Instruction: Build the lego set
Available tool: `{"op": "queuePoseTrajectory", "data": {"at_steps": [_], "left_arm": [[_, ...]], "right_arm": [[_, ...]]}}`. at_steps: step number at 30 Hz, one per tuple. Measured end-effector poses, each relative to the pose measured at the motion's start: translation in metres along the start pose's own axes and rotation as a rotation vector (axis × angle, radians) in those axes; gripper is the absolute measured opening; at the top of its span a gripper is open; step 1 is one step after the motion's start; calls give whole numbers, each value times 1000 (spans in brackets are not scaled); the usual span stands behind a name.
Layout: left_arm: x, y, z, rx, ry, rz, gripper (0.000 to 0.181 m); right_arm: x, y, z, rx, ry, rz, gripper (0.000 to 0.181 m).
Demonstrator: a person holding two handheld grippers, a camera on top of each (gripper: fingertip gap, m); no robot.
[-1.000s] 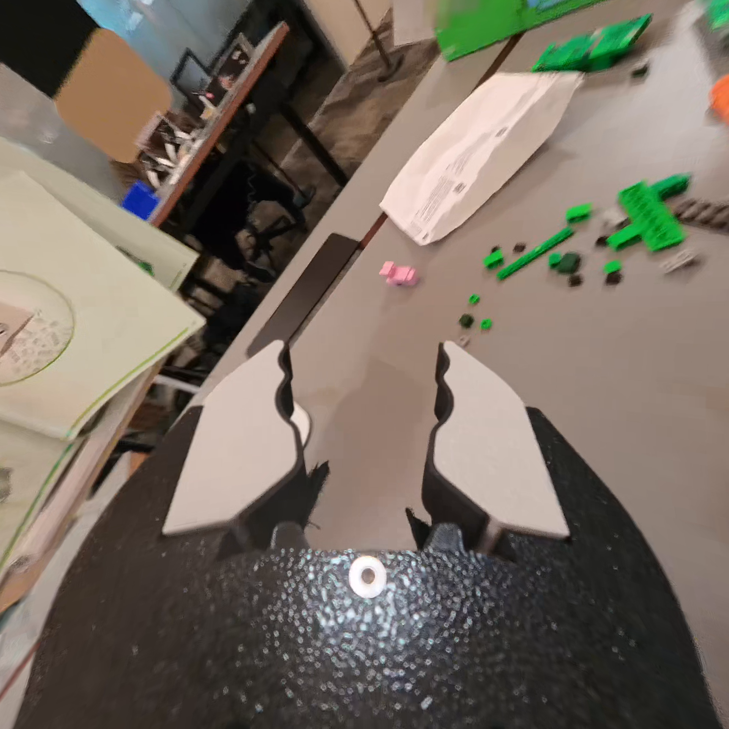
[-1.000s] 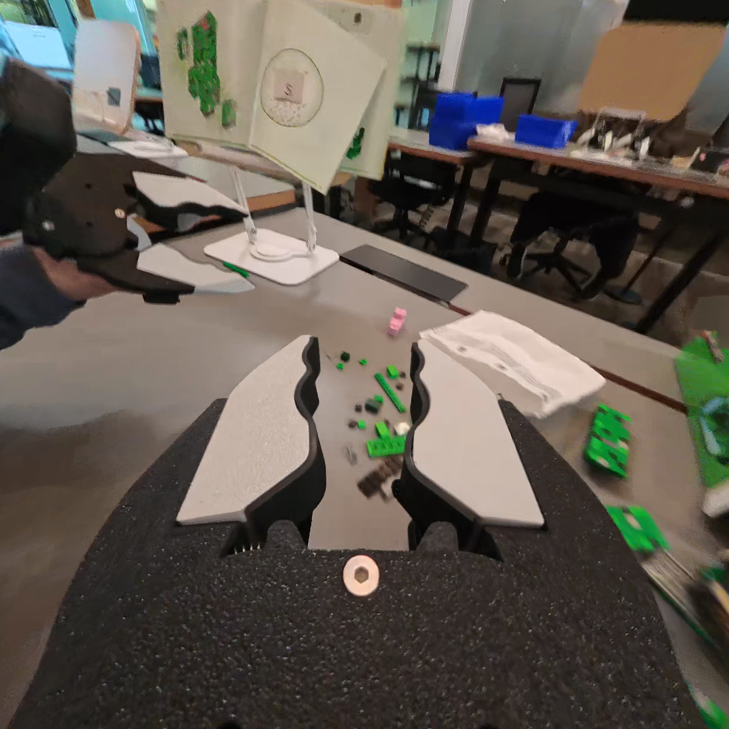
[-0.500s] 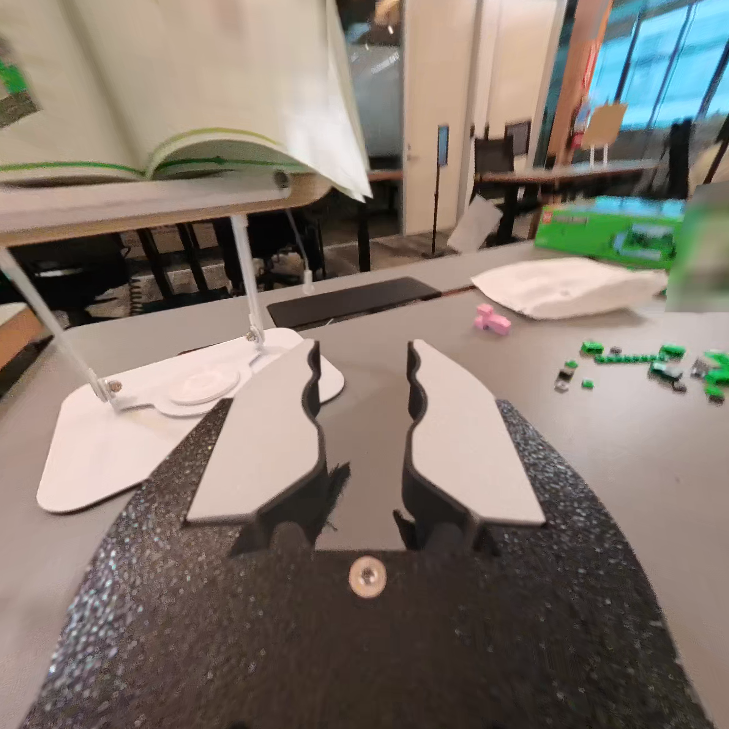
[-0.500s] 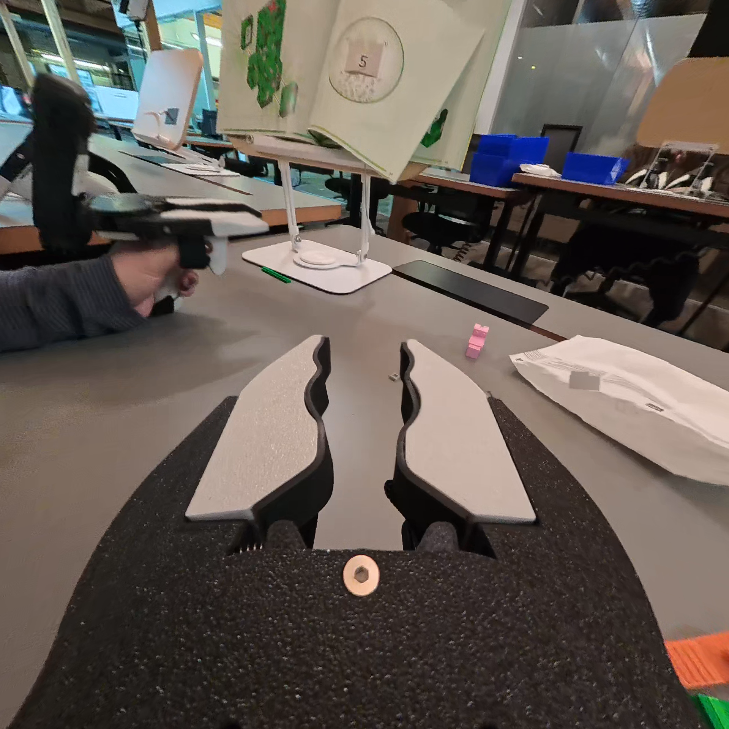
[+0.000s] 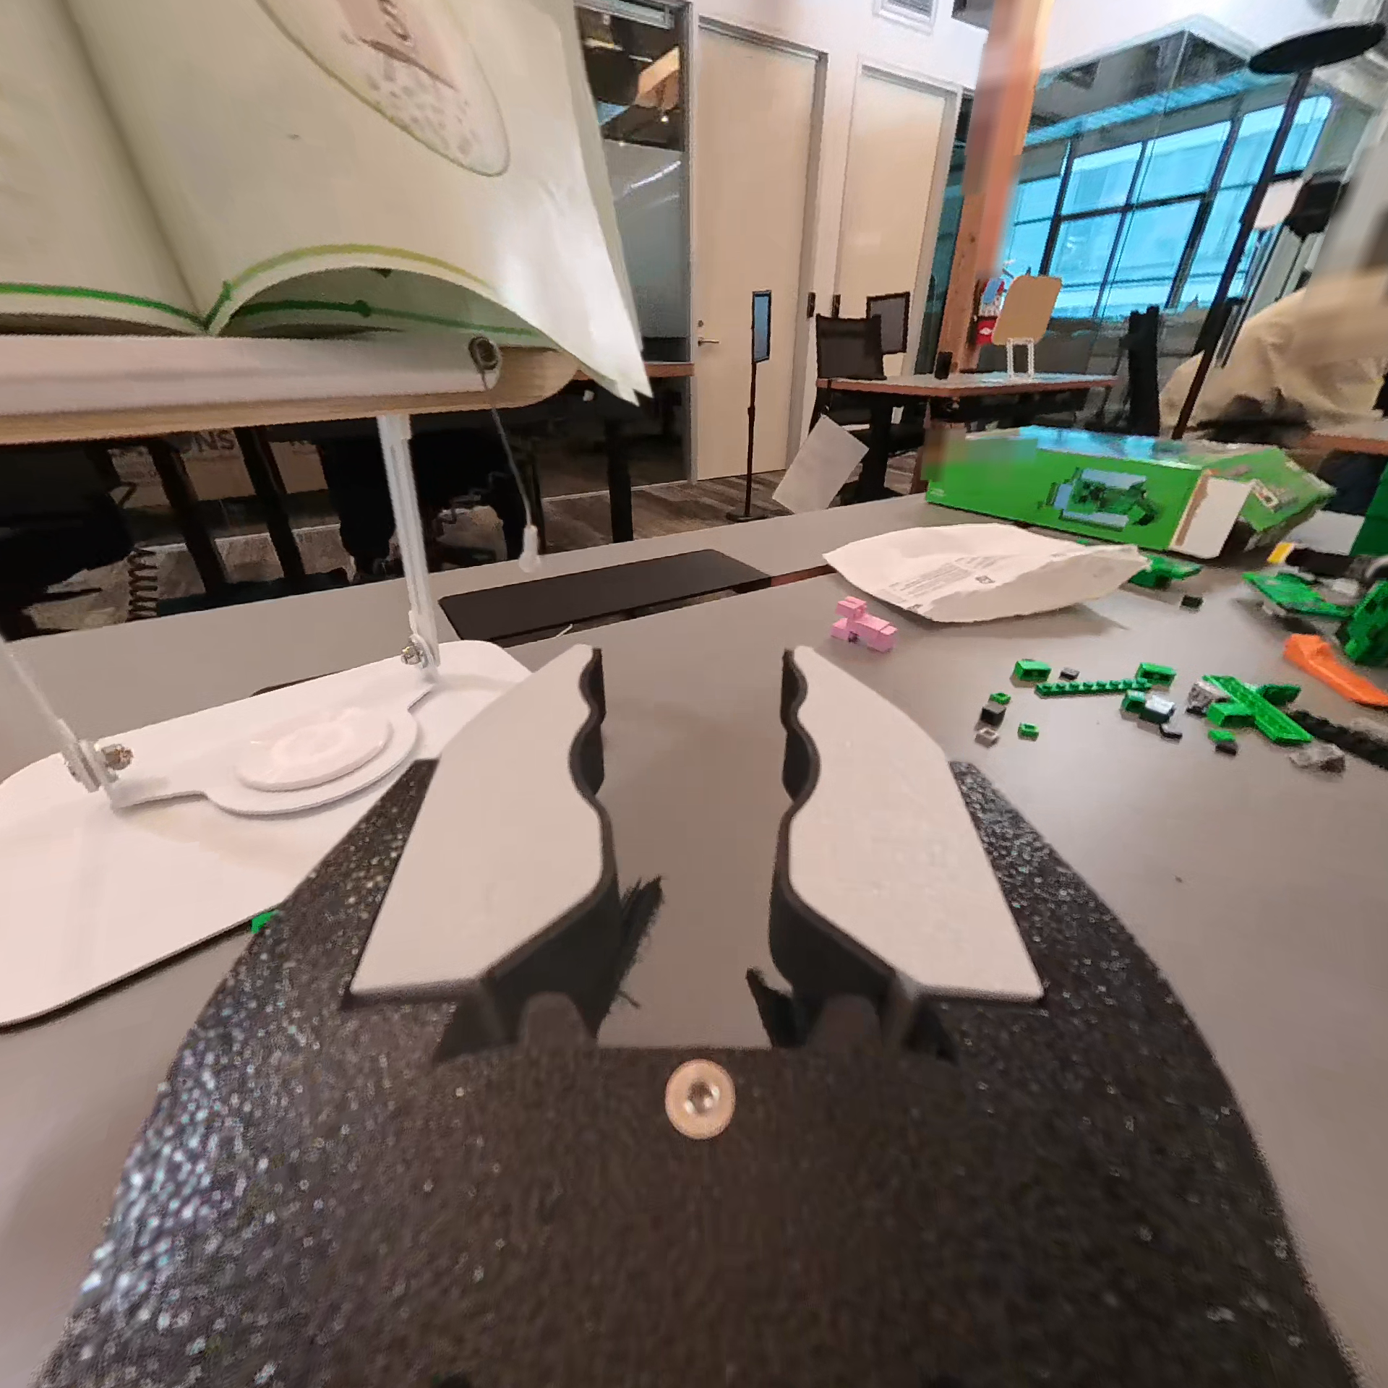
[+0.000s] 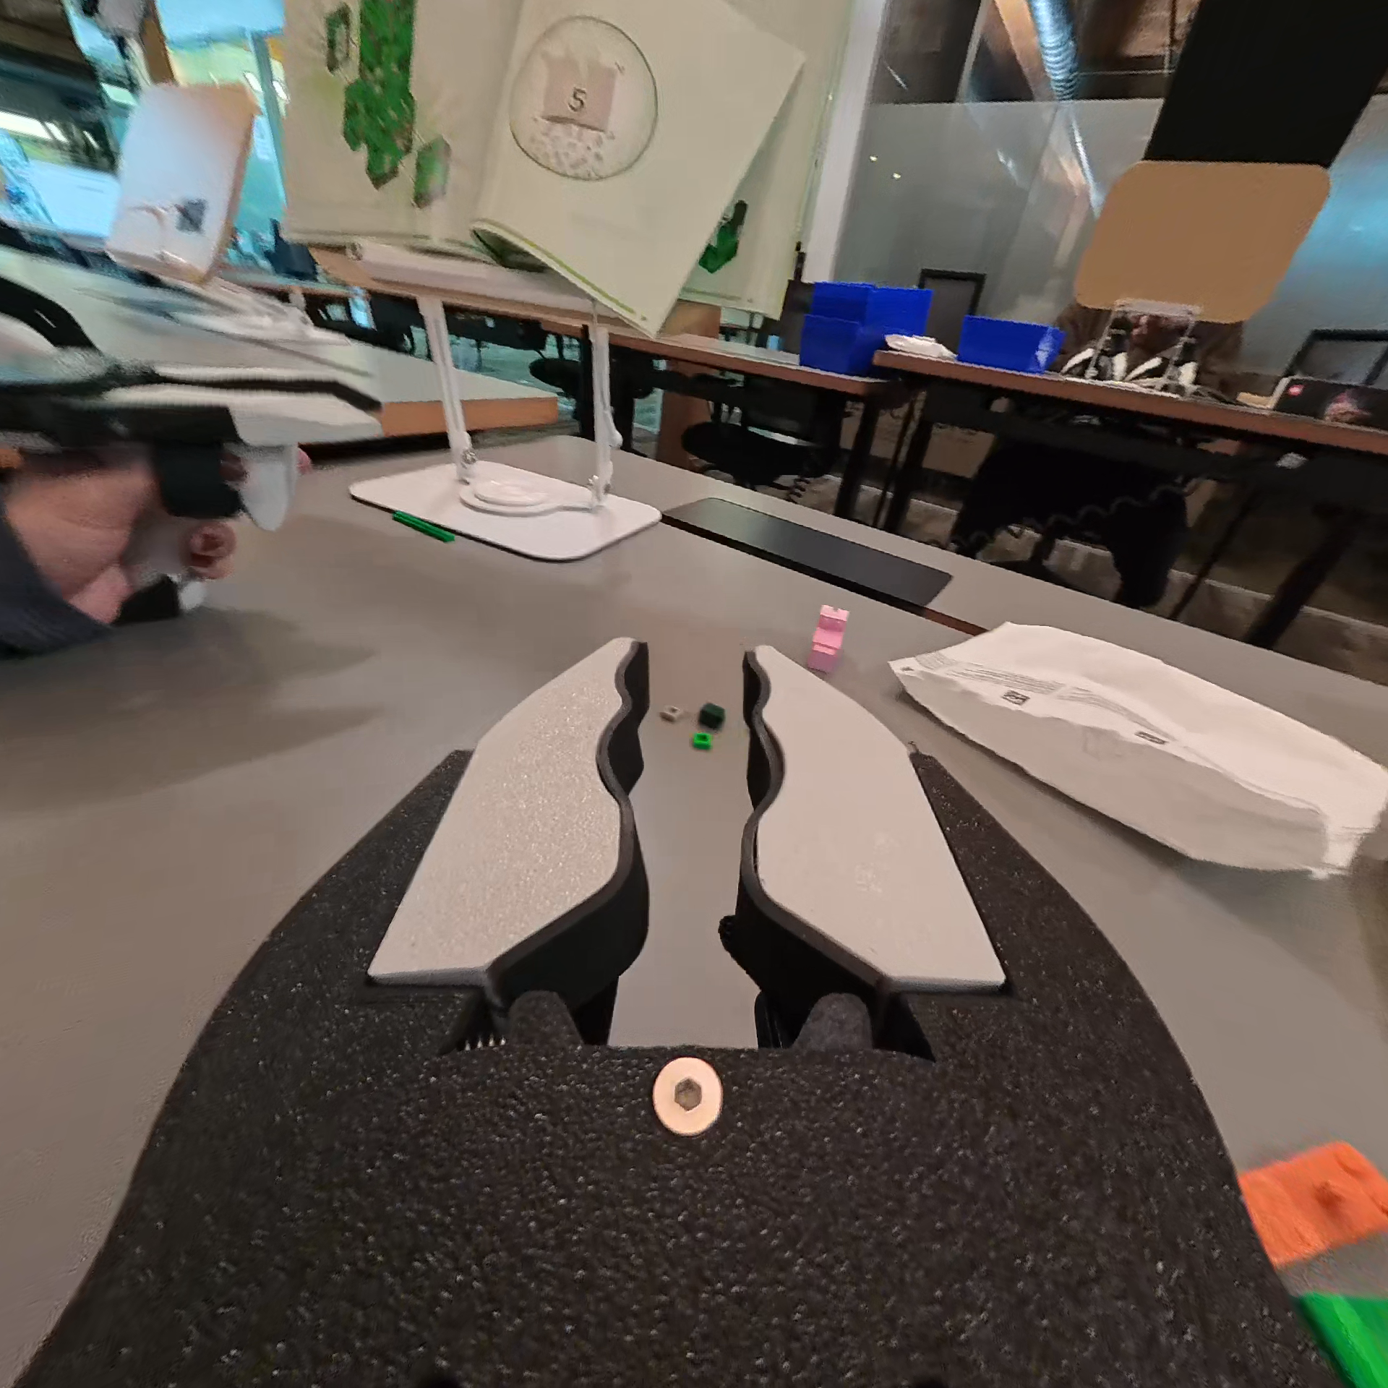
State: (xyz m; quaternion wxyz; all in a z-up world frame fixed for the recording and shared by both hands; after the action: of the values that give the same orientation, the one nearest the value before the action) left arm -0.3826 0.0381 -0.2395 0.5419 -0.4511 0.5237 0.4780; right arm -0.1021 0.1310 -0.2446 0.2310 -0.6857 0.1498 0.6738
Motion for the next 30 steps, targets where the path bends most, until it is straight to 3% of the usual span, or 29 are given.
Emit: {"op": "queuePoseTrajectory", "data": {"at_steps": [7, 13, 15, 18, 25, 27, 28, 30], "left_arm": [[3, -16, 6, 44, 51, 126, 42], [5, -21, 8, 65, 69, 166, 41], [5, -22, 8, 70, 69, 172, 41], [5, -23, 8, 74, 71, 178, 41], [7, -24, 10, 81, 85, 186, 41], [7, -25, 10, 83, 87, 192, 41], [7, -25, 10, 84, 88, 195, 41], [7, -25, 10, 84, 85, 198, 40]], "right_arm": [[7, -40, 24, 119, 195, -250, 19], [23, -106, 73, 260, 591, -471, 27], [30, -114, 88, 276, 712, -502, 31], [36, -118, 108, 294, 755, -571, 26], [68, -147, 131, 339, 1021, -937, 42], [72, -155, 137, 370, 1058, -1055, 27], [73, -157, 139, 385, 1058, -1088, 0], [68, -158, 143, 406, 1040, -1096, 0]]}}
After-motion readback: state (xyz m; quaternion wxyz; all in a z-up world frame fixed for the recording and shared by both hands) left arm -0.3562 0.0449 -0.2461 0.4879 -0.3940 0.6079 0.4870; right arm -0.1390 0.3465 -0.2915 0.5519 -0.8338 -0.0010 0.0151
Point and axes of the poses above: each gripper's, where its closed fingertips meet, z out along the fingers, x out of its underside, y = z × x across the jaws, the point moved 5 cm from there along -z, back along the fingers, and after that the axes turned 8 degrees about x, right-handed, at the moved point
